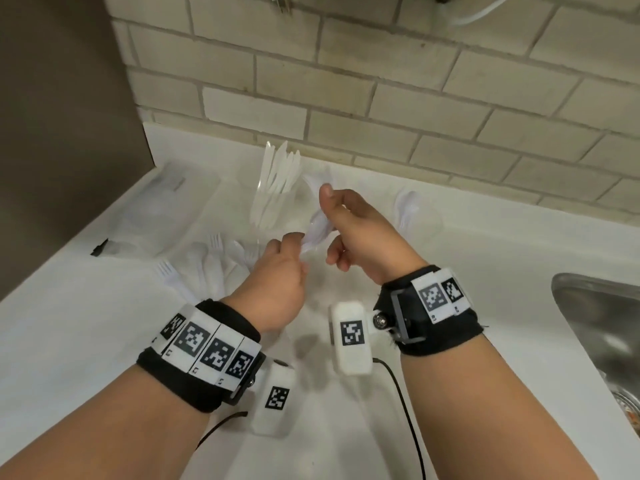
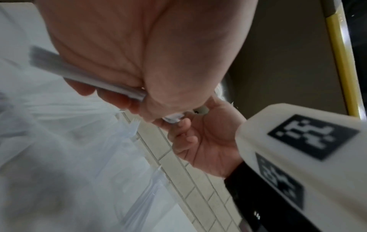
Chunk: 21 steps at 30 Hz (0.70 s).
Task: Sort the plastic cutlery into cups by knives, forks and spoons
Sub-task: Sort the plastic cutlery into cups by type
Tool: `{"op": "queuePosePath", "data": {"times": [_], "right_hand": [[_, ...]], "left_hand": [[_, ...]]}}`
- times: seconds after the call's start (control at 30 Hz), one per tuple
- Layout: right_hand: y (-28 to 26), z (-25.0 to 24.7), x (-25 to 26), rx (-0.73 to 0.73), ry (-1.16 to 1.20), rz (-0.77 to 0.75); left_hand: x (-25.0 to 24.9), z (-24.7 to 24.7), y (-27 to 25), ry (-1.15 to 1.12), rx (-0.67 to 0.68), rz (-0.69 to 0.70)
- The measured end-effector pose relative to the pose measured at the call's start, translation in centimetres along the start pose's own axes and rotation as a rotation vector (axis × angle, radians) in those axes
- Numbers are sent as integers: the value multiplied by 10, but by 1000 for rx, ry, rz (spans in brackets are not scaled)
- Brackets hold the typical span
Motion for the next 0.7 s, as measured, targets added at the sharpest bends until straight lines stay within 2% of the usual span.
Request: {"op": "queuePosePath", "data": {"times": [0.13,0.3,0.4,0.47,0.6,0.63,0.7], "right_hand": [[-8,-4,-19,-64,7,-111],[-11,-11,-38,-167,64,-75],[-12,-24,-41,-227,47,-106],[-6,-50,-33,-351,30,-150],[17,-128,-5,-768,-166,-359],[21,-141,3,-825,-228,-425],[33,-155,13,-830,-363,-494]], "left_hand": [[-10,4,-6,62,34,26],[-17,12,-11,19,52,61],[-16,10,-15,-1,19,40],[-9,0,-18,-34,-23,7],[16,-29,-28,10,-46,-25],[23,-36,-31,34,-37,-38],[38,-49,-40,64,-1,-80]]}}
Point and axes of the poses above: each hand's wrist, its own y-axis towards the middle knuckle, its own z-axis out of the palm, x = y × z, the point moved 5 cm from there along y, towards the middle knuckle, and after that the axes turned 14 degrees about -x, right-handed, at the moved point
